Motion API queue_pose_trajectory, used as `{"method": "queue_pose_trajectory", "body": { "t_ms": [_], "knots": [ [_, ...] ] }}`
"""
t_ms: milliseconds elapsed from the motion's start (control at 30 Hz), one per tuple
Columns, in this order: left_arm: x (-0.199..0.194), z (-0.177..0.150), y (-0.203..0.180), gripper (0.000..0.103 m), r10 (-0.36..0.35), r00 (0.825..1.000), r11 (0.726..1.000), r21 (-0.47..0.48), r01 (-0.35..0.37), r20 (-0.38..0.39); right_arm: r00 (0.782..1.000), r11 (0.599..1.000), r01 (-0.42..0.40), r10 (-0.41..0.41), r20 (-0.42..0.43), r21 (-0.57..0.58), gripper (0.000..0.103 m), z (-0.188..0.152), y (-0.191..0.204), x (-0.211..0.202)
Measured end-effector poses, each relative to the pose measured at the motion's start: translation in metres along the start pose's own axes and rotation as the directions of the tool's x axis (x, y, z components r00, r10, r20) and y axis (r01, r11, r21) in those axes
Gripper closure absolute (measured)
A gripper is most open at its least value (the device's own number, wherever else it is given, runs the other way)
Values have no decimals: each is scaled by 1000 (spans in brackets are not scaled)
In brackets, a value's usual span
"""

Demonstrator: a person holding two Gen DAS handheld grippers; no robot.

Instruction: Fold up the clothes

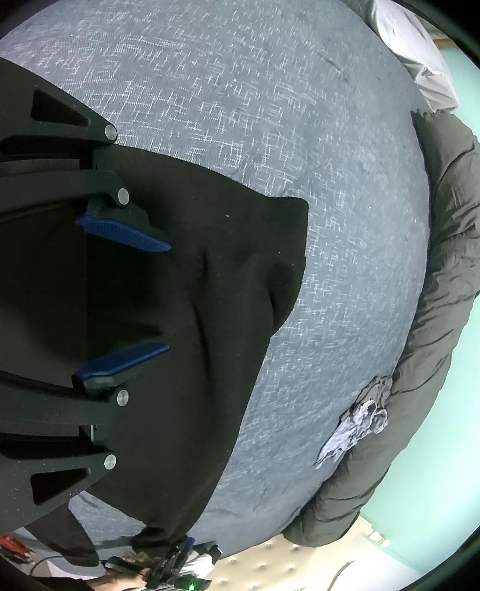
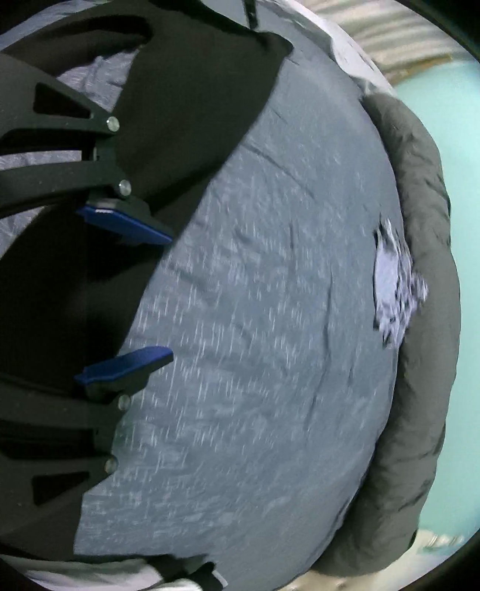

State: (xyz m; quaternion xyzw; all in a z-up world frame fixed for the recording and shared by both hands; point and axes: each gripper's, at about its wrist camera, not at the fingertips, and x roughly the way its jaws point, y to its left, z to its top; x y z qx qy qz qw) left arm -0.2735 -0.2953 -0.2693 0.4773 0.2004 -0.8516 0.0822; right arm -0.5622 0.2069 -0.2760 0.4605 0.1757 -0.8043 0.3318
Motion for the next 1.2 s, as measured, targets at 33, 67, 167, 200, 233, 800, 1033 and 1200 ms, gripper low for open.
{"method": "queue_pose_trajectory", "body": {
  "t_ms": [33, 67, 167, 200, 233, 800, 1033, 1200],
  "knots": [
    [0, 0, 1, 47, 1, 1000, 1000, -2, -1, 1, 1000, 1000, -3, 3, -11, -11, 44, 0, 2, 3],
    [0, -1, 3, 47, 1, 1000, 1000, -7, -1, 1, 1000, 1000, -7, 7, -23, -18, 44, -1, 4, 6],
    [1, -2, 6, 47, 1, 1000, 1000, -15, -1, 1, 998, 999, -19, 17, -55, -33, 45, -3, 9, 15],
    [1, -3, 6, 47, 3, 1000, 1000, -13, -2, 1, 998, 999, -28, 25, -62, -39, 53, -3, 11, 17],
    [1, -3, 7, 47, 3, 1000, 1000, -12, -3, 1, 998, 998, -32, 29, -64, -49, 67, -4, 14, 17],
    [1, 1, 27, 47, 37, 999, 999, -39, -36, 31, 958, 960, 258, -270, 101, 112, 100, 60, -12, 3],
    [6, 2, 32, 47, 41, 999, 999, -35, -41, 19, 959, 947, 265, -279, 54, 178, 81, 58, -26, 13],
    [12, 5, 45, 47, 40, 999, 997, -64, -39, 20, 943, 930, 293, -319, 91, 222, 79, 50, -34, 1]
  ]
}}
